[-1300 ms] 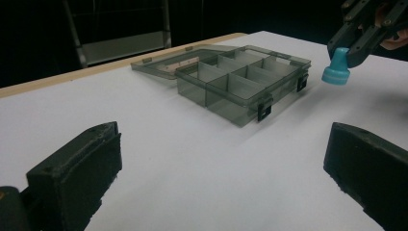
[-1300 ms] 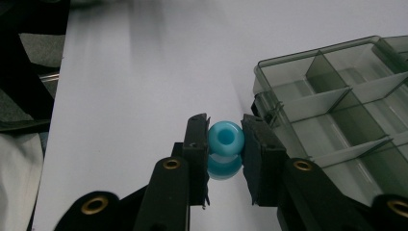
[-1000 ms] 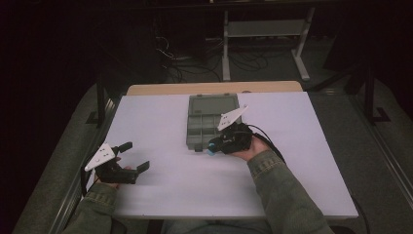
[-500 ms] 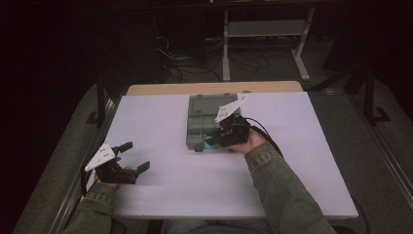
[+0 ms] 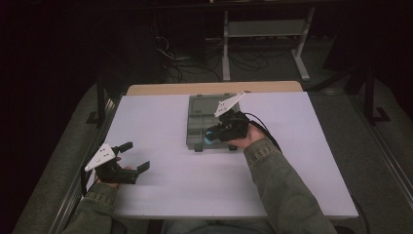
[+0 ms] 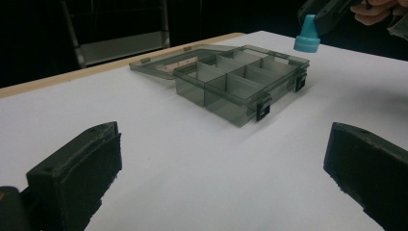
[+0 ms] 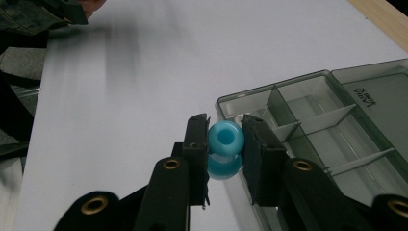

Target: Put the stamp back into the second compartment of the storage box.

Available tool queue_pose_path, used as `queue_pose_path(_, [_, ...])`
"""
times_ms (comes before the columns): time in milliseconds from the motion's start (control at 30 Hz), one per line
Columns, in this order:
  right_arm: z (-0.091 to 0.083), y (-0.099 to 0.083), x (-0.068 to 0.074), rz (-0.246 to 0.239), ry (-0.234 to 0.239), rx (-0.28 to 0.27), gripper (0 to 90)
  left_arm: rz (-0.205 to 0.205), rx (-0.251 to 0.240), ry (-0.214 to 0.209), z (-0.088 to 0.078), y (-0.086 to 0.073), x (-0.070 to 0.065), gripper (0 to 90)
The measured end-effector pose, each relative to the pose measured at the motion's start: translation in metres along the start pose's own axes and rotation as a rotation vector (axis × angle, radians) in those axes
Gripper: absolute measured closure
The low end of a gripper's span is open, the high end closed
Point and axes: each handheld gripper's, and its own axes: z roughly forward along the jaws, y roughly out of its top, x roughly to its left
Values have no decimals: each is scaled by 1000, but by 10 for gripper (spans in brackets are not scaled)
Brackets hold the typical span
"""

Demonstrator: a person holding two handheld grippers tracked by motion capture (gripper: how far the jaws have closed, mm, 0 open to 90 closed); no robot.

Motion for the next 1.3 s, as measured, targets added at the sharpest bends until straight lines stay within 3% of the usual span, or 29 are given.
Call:
queue_pose_path(367, [3,5,-13,-24,-14,12,715,8,2,-4,-1,0,1,0])
queue_pose_path(400, [3,7,-13,-6,-11,18,715,5,1,-4,-1,0,1,0])
queue_pose_path(633, [5,14,-17,-26,-16,24,715,3,-3,-5,0,0,1,0])
queue_pose_path(767, [6,17,-17,-12,-14,31,715,-4,-4,-7,0,0,0,0])
queue_pose_path(800, [7,18,-19,-32,-16,23,715,-1,-1,-6,0,0,0,0])
queue_pose_path(833, [7,19,-18,-9,-13,31,715,-1,-1,-6,0,0,0,0])
queue_pose_path(867, [8,20,-20,-28,-15,25,715,0,-2,-5,0,0,0,0])
queue_pose_path(1300, [14,24,-29,-14,-33,31,715,7,1,-6,-1,0,2,0])
